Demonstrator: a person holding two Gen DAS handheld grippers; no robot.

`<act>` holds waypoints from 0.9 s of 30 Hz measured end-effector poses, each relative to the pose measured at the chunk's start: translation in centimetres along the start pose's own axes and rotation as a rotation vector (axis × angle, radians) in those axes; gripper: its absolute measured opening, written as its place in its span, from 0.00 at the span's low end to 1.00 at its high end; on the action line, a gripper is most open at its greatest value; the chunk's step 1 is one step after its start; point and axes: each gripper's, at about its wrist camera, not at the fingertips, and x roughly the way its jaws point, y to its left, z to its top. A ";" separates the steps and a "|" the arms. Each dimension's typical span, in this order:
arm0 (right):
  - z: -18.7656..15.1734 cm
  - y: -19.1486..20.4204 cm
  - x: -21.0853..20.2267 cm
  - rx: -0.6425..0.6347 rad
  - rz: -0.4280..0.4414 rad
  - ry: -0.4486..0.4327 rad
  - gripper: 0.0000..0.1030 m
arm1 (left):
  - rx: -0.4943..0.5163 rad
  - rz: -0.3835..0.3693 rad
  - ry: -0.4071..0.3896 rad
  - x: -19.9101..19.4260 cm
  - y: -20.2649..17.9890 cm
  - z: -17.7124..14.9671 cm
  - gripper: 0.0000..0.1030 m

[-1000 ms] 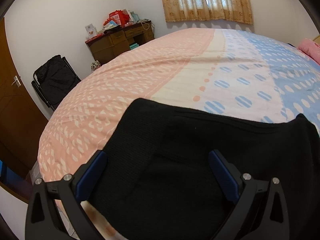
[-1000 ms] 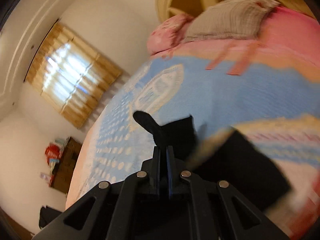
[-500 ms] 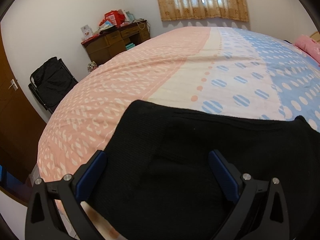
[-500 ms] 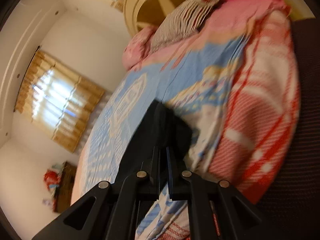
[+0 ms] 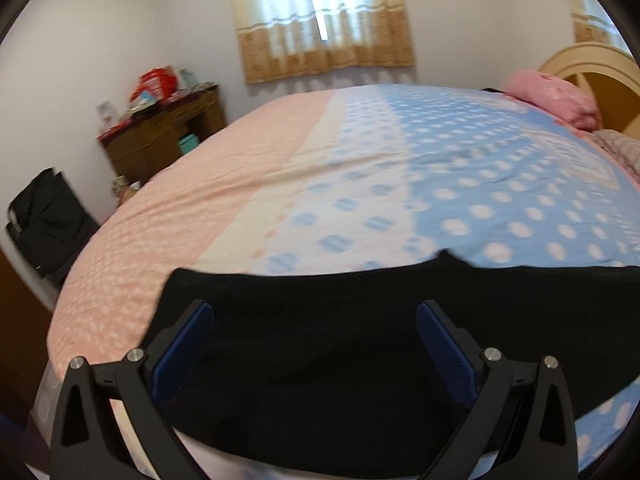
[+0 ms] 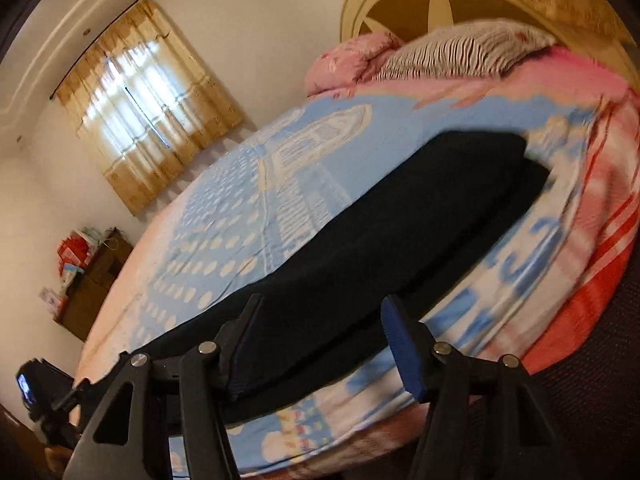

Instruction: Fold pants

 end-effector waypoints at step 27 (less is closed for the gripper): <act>-2.5 0.2 3.2 0.030 0.174 0.142 0.03 | -0.019 -0.097 0.099 0.1 -3.0 -1.3 1.00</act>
